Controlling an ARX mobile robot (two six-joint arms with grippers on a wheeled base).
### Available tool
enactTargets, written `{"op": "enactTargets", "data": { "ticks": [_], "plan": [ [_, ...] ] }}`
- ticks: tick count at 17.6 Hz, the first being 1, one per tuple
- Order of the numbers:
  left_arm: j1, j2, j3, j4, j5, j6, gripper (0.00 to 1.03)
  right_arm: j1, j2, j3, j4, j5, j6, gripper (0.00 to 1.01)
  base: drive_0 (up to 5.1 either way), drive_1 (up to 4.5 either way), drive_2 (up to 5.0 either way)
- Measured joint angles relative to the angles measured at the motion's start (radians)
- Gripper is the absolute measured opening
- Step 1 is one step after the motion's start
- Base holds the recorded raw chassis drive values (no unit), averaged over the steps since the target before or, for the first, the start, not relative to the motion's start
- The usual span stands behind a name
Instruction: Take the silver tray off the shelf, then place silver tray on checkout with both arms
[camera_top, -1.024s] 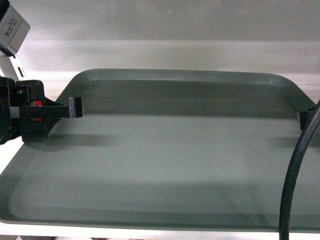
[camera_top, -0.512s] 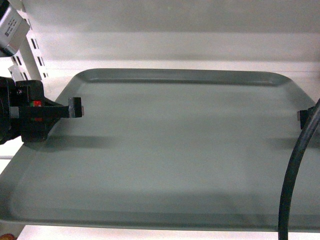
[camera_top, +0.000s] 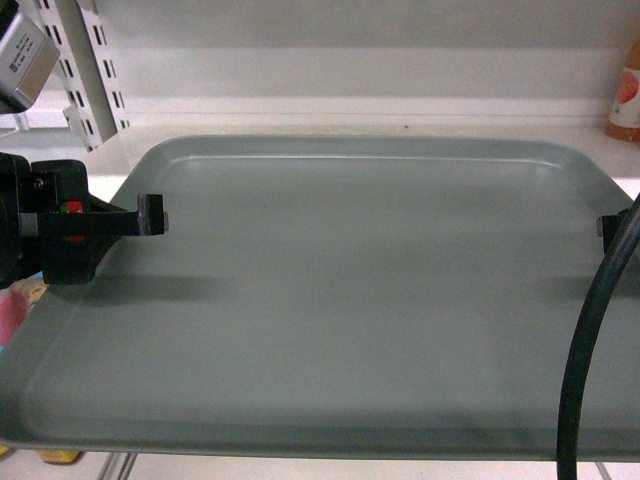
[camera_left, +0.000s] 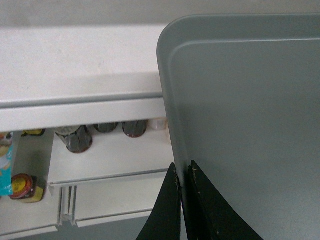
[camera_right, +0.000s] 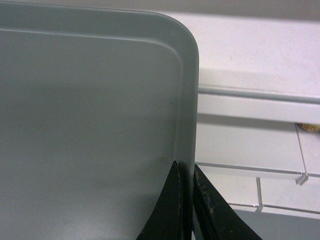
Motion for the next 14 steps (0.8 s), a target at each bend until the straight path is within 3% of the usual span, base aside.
{"op": "enactTargets", "data": {
  "ticks": [14],
  "plan": [
    [-0.001, -0.001, 0.0, 0.0, 0.0, 0.0, 0.03, 0.0, -0.003, 0.001, -0.005, 0.001, -0.001, 0.03, 0.1, -4.06, 4.3]
  ]
}}
